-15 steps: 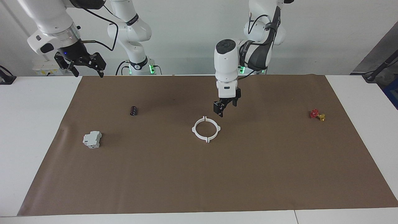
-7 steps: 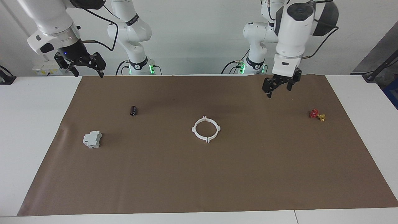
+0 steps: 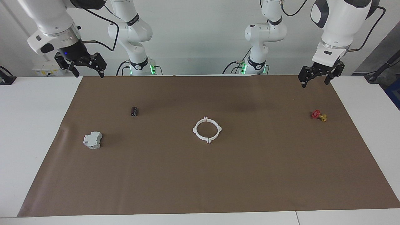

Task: Assemble drain pipe with both arms

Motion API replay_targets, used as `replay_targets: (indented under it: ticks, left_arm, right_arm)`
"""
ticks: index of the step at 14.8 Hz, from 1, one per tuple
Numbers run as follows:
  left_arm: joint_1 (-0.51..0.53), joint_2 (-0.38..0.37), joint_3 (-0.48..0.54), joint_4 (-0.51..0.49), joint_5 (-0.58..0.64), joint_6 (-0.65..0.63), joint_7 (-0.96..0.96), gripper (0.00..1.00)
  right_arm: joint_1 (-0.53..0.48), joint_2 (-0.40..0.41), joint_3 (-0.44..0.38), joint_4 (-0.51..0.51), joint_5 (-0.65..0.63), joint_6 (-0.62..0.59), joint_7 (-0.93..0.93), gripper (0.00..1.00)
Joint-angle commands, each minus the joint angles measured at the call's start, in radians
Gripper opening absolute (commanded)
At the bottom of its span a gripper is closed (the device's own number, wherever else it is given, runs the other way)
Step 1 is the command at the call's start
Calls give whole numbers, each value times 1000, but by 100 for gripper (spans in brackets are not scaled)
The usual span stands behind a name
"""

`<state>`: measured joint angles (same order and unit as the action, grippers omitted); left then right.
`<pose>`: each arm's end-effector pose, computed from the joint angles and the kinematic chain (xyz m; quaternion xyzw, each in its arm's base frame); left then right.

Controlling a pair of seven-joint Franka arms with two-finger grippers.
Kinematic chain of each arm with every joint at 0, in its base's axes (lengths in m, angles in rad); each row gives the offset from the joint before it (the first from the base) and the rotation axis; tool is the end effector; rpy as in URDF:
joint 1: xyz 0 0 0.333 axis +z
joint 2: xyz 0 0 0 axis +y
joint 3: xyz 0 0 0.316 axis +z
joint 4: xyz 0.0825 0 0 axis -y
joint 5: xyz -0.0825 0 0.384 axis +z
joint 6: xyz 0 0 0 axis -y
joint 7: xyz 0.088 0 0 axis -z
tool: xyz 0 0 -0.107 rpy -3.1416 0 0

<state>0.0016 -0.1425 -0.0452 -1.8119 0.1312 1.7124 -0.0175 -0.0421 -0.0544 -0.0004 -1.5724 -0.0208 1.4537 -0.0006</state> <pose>0.5196 -0.0119 0.5995 -0.9972 0.0207 -0.0234 0.0676 0.5247 -0.0247 0.6433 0.9992 -0.0218 -0.0324 0.0097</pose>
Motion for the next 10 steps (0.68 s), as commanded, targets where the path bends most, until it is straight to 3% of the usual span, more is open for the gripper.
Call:
replay_targets:
  ticks: [1, 7, 10]
  left_arm:
    - [15, -16, -5, 9, -24, -33, 31, 100]
    - [-3, -9, -19, 34, -24, -63, 76, 100]
    - [-73, 43, 37, 91, -25, -123, 90, 100]
  right_arm:
    - [-12, -2, 5, -11, 18, 14, 11, 100]
    - [-12, -2, 5, -9, 18, 14, 11, 100]
    - [-12, -2, 5, -11, 16, 14, 11, 100]
